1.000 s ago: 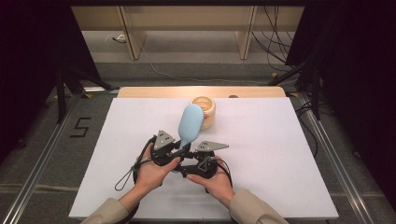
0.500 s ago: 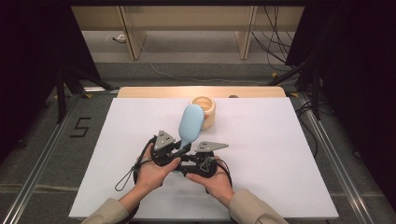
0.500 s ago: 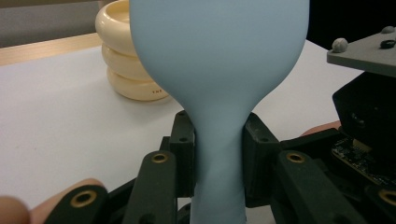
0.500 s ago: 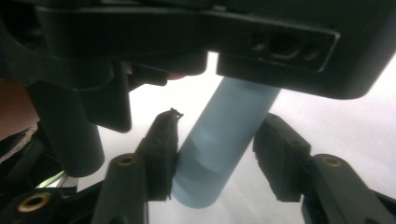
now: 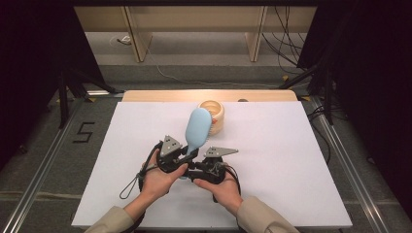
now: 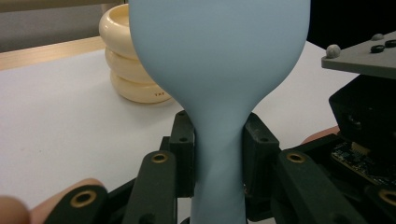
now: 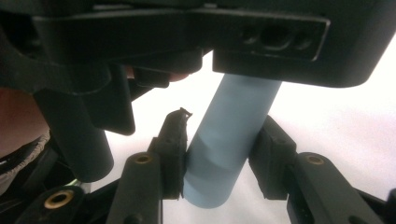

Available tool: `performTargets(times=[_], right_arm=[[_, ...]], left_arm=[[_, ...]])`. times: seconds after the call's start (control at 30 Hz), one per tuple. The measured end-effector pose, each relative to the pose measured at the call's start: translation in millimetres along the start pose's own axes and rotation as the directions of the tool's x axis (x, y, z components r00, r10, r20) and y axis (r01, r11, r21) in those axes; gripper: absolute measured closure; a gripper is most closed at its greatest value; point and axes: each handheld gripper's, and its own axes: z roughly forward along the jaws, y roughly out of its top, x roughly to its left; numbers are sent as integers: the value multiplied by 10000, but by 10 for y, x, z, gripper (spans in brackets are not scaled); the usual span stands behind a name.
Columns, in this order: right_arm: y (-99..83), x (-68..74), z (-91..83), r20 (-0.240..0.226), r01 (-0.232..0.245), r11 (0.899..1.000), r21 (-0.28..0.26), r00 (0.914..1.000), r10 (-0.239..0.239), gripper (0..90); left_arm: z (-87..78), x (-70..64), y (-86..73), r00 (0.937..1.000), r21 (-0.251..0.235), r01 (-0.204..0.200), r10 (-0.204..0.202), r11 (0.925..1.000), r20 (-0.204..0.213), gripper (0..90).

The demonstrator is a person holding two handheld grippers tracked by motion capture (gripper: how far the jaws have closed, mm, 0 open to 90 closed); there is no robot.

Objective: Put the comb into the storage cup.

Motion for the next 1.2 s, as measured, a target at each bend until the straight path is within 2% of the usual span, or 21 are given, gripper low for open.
performTargets(times=[0.17, 0.37, 0.53, 0.9, 1.0, 1.2], right_arm=[[-1, -10, -5, -26, -250, 9997, -67, 9997, 250, 619], [0, -27, -16, -92, -833, 9965, -31, 9965, 833, 640], [6, -26, -22, -109, -1136, 9935, 33, 9935, 1136, 645], [1, -34, -19, -151, -1612, 9867, 203, 9868, 1615, 648], [-3, -28, -19, 11, -1679, 9853, 300, 9858, 1680, 648], [-5, -36, -11, -97, -1890, 9815, 315, 9819, 1893, 648]], left_arm=[[-1, -8, 2, 10000, -24, -32, 32, 10000, -5, 691], [2, -14, 1, 10000, -27, -62, 62, 10000, 27, 690], [1, -14, 1, 10000, 23, -80, 80, 10000, 34, 689], [25, 9, -2, 9999, 266, 128, -130, 9996, 70, 680], [34, 11, -6, 9999, 316, 90, -92, 9995, 68, 677], [39, 19, -7, 10000, 382, 63, -65, 9992, 59, 672]])
